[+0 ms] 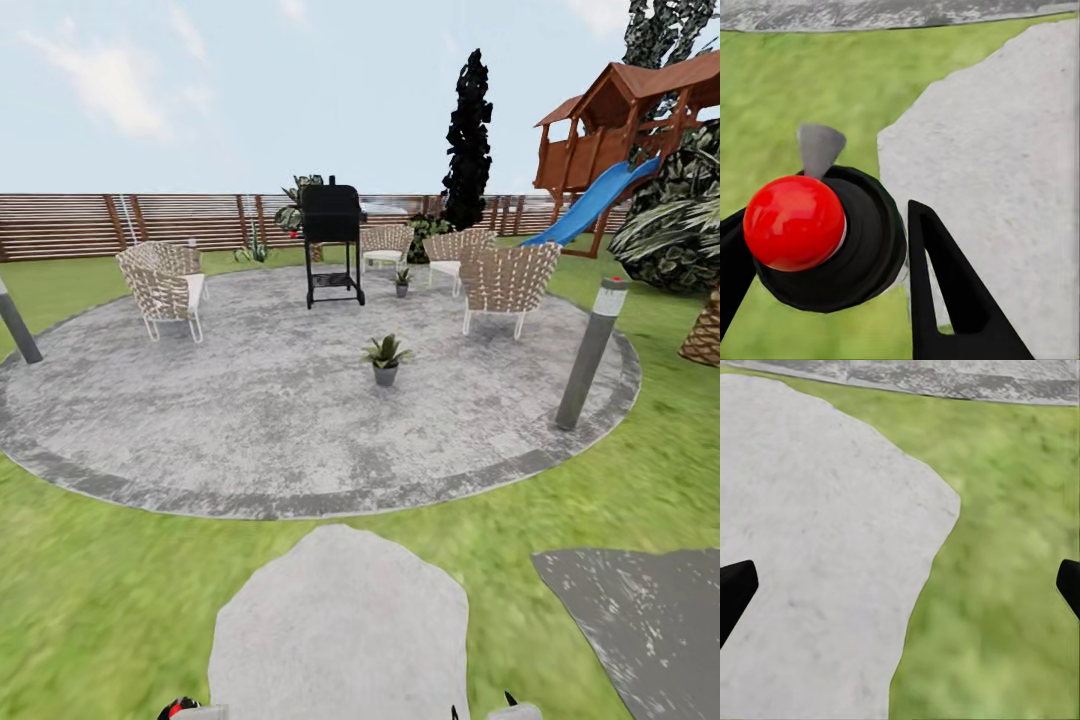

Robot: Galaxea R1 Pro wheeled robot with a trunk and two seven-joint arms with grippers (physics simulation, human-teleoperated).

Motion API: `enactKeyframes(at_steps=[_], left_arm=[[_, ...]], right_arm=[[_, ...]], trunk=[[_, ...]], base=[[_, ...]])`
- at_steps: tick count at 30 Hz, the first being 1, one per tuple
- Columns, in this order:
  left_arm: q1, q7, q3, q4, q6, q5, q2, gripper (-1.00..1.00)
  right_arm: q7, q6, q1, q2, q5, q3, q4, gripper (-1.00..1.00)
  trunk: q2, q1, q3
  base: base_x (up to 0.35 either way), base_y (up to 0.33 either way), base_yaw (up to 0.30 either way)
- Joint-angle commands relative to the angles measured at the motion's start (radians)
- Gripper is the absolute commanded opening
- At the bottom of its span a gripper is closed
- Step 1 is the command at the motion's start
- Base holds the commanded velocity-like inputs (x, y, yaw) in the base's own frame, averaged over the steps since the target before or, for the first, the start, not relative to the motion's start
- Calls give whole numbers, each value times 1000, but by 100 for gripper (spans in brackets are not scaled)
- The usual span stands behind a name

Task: Pick up the pesticide atomizer in the garden and spray insectifuge to fully cover both potted plants in the garden.

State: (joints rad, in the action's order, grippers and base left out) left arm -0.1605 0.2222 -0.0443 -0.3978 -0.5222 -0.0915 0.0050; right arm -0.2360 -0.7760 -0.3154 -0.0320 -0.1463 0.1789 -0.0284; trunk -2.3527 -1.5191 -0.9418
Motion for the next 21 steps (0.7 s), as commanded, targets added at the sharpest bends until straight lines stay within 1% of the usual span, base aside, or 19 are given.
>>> enactKeyframes(at_steps=[1, 21], left_arm=[[-1, 5, -3, 1, -2, -10, 0, -100], [-1, 5, -3, 1, -2, -11, 0, -100]], right_arm=[[-11, 0, -1, 0, -10, 2, 1, 100], [-8, 0, -1, 0, -10, 2, 1, 100]], trunk=[[0, 0, -1], [0, 0, -1]], base=[[327, -117, 0], [327, -117, 0]])
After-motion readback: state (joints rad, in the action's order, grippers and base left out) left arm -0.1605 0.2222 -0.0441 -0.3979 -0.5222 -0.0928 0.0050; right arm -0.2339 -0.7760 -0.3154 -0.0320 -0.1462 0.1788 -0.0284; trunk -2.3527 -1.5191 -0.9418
